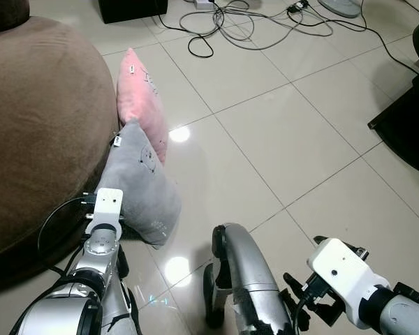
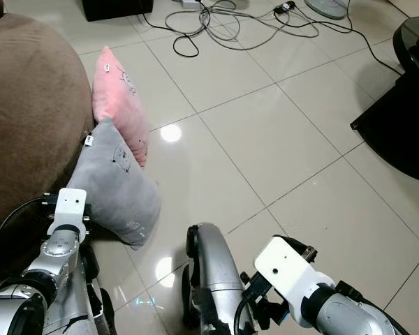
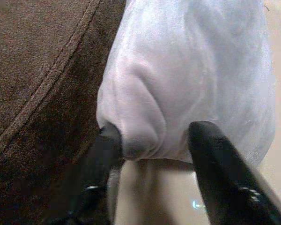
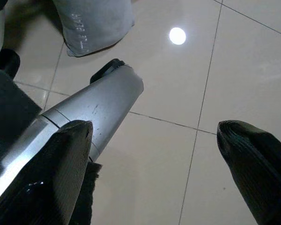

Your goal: Move the pillow to the sofa from floor

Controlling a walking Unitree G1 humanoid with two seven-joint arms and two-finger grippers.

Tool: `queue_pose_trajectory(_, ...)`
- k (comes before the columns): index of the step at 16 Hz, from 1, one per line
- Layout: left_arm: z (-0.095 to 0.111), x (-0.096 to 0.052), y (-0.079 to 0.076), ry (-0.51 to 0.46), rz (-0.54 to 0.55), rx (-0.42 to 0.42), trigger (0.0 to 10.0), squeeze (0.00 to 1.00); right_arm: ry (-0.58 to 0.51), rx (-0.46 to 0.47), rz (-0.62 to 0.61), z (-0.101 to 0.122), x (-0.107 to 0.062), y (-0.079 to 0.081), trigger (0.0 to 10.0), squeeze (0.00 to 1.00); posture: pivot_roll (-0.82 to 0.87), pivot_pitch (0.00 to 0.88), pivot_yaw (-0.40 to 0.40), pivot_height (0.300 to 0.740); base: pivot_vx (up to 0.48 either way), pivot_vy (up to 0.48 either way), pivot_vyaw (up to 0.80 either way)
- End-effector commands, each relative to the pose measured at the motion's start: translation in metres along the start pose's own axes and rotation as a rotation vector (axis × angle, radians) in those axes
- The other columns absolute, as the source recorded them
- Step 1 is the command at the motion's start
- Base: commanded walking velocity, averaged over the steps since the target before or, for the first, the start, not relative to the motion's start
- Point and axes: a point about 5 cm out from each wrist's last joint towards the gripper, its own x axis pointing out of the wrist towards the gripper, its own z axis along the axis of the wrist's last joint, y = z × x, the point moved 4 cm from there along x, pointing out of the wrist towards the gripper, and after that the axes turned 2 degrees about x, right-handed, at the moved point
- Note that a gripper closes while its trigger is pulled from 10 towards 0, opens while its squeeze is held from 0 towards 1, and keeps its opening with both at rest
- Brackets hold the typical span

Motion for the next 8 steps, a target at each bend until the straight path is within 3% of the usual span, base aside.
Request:
queue_pose_trajectory(1, -0.007, -0.0032, -0.009, 0.019, -0.03, -0.006, 0.0, 0.0, 0.011, 0.012, 0.008, -0.002, -0.0017, 0.0035, 10.0, 0.0, -0.34, 0.23, -0.188, 0.557, 0.0, 0.0, 0.0)
queue_pose_trajectory(8, -0.0068, -0.0034, -0.0106, 0.015, -0.042, -0.007, 0.0, 0.0, 0.013, 0.016, 0.009, -0.003, -0.002, 0.0059, 10.0, 0.0, -0.34, 0.228, -0.185, 0.557, 0.0, 0.0, 0.0)
